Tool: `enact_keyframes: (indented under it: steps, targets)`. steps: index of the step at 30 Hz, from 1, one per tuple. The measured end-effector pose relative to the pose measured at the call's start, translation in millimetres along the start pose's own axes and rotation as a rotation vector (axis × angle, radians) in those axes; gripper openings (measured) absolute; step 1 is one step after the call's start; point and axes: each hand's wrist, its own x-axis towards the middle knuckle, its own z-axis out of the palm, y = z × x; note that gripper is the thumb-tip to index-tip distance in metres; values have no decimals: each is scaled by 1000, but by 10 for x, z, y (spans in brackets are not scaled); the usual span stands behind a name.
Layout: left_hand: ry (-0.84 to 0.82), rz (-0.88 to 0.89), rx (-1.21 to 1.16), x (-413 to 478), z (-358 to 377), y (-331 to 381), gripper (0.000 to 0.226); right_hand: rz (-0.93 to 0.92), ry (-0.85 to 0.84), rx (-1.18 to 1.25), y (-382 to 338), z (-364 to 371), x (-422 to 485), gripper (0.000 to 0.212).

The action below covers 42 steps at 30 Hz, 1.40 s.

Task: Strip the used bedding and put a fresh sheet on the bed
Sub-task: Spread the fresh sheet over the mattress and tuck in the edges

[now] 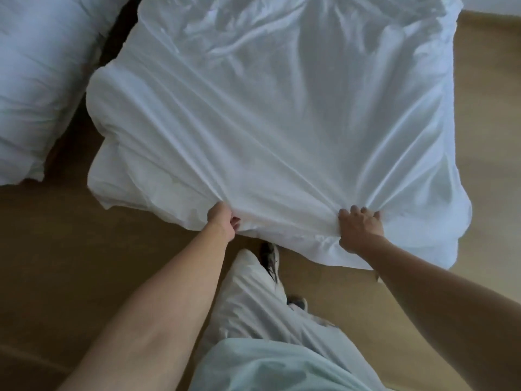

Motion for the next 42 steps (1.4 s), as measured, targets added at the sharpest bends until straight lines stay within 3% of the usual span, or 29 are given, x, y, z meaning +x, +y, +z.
enact_keyframes:
  steps: [2, 4, 6, 8, 11, 14, 18, 22, 24, 26, 27, 30, 34, 36, 39, 42]
  targets:
    - [14, -50, 50, 103, -160, -147, 37, 11, -71, 26, -324, -30, 21, 65]
    - [43, -65, 146, 211, -256, -232, 36, -89, -17, 99, -816, -134, 98, 84]
    - [106, 15, 252, 345, -363, -233, 31, -278, 145, 195, -1435, -298, 207, 83]
    - [216, 169, 326, 531, -556, -56, 31, -388, 200, 322, -2105, -475, 335, 74]
    - [377, 333, 284, 1023, -1031, 615, 76, -376, 170, 413, -3155, -676, 679, 74]
    - [456, 408, 361, 1242, -1293, 1350, 119, -271, 262, 364, -3658, -803, 1010, 71]
    - [173, 317, 146, 2064, -1560, 2185, 137, -200, 356, 375, -4534, -899, 1756, 33]
    - [22, 174, -30, 2708, -1707, 2339, 115, -191, 316, 585, -4908, -912, 2039, 13]
    - [-188, 84, -136, 2971, -1803, 2437, 94, -267, 312, 661, -5057, -828, 1849, 8]
    - [-414, 58, -168, 3124, -1884, 2614, 76, -366, 283, 584, -5210, -687, 1539, 21]
    - [-447, 74, -184, 3209, -1920, 2705, 67, -391, 232, 546, -5269, -616, 1436, 25]
    - [-369, 122, -168, 3305, -1983, 2899, 45, -303, 151, 448, -5347, -517, 1446, 37]
    - [-209, 129, -147, 3059, -1856, 2987, 39, -68, 154, 381, -5450, -640, 1473, 85]
    - [-180, 198, -159, 2824, -1673, 3098, 29, 81, 245, 415, -5450, -650, 1365, 71]
    - [-263, 283, -168, 2501, -1381, 3369, 23, 286, 291, 510, -5147, -742, 1295, 46]
    - [-325, 344, -30, 2249, -1159, 3774, 14, 259, 391, 637, -4466, -1135, 1491, 31]
